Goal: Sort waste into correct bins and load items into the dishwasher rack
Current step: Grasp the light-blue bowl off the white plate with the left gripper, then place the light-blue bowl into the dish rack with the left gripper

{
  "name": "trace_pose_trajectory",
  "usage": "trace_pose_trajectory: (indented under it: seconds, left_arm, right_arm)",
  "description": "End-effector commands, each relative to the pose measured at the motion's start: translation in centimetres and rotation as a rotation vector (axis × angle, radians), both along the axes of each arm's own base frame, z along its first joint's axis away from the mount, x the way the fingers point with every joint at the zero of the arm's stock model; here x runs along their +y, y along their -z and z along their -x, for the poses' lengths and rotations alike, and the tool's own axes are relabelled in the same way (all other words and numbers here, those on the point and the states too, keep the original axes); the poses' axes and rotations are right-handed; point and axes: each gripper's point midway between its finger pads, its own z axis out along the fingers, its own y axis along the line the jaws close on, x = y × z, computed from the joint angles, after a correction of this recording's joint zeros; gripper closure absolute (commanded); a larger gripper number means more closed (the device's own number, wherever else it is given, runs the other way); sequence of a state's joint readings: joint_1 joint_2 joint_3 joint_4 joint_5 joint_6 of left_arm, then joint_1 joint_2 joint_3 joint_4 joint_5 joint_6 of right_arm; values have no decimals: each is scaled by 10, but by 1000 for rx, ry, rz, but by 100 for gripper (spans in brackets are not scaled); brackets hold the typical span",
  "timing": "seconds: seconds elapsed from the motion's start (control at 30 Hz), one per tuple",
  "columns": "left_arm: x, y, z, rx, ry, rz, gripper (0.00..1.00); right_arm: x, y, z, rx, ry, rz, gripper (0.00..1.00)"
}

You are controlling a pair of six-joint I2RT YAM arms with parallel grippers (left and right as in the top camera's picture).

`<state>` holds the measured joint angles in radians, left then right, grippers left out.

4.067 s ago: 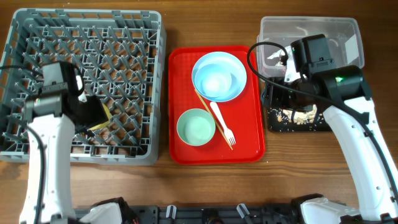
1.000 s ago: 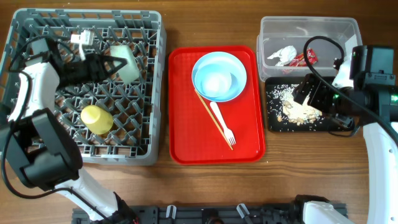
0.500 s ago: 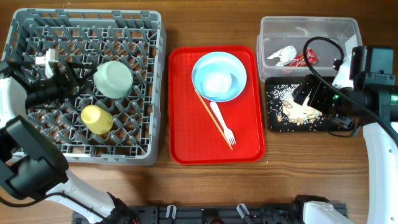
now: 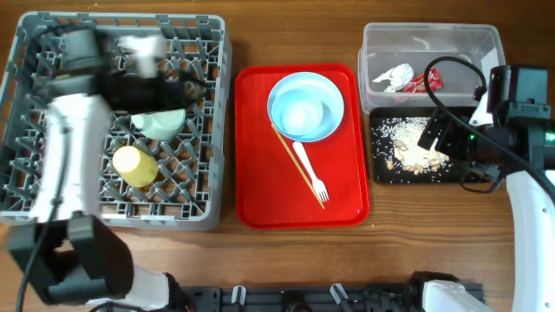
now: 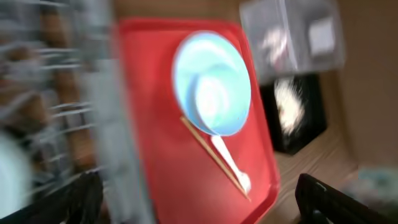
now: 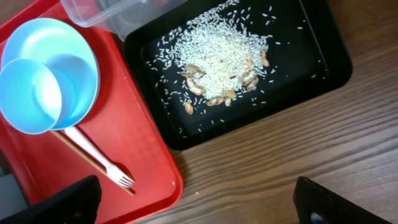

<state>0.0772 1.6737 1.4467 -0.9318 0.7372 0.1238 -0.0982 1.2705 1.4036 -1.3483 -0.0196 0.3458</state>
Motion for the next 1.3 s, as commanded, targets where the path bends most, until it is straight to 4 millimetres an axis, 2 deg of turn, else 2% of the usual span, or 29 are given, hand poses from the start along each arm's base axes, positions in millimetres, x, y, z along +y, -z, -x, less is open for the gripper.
trace_pose_trajectory:
  seconds: [0.0,0.07,0.17,0.3,0.37,0.43,0.67,0.7,0.73,0.87,0.9,1.0,1.1,1.2,1.23,1.27]
  left_arm:
    - [-69,8,6,-62,135,-148,0]
    - [-117,3,9,-162,249,-153,0]
    - [-158,9,-2,-257,226,-249,0]
    - [-191,46,-5,-290,210,-412,0]
    - [-204,74,-5,-288,224,-486,0]
    - [-210,104,-6,-271,231,-557,13]
    - [-210,161,-2,-185,267,-613,28]
    - [-208,166,-1,-170,272,-622,32]
    - [-208,168,0,-165,274,-625,42]
    - [-209,162,-2,-179,268,-617,89]
    - [-210,154,-3,-194,262,-607,96]
    - [-211,132,-5,-229,249,-586,96]
    - [-209,96,-4,-279,229,-555,96]
    - [-193,46,-6,-335,179,-503,96]
    - [-186,24,-8,-351,168,-443,96]
    - [-180,10,-9,-359,163,-394,96]
  right_arm:
    - [-6,-3,-1,-5,9,28,0]
    - [-6,-3,-1,-5,9,28,0]
    - [-6,-3,-1,-5,9,27,0]
    - [-6,-3,-1,-5,9,27,0]
    - [-6,-3,-1,-5,9,27,0]
    - [-6,-3,-1,-5,9,27,0]
    - [-6,-3,-1,-5,9,28,0]
    - [-6,-3,-1,-5,9,28,0]
    - [-6,-3,-1,-5,9,27,0]
    - [-6,-3,-1,-5,9,27,0]
    - [-6,-3,-1,-3,9,27,0]
    - [-6,-2,0,-2,9,27,0]
    - [-6,-2,0,0,9,27,0]
    - [-6,-2,1,3,9,26,0]
    - [-6,-2,1,3,9,26,0]
    - [-6,-2,1,3,9,27,0]
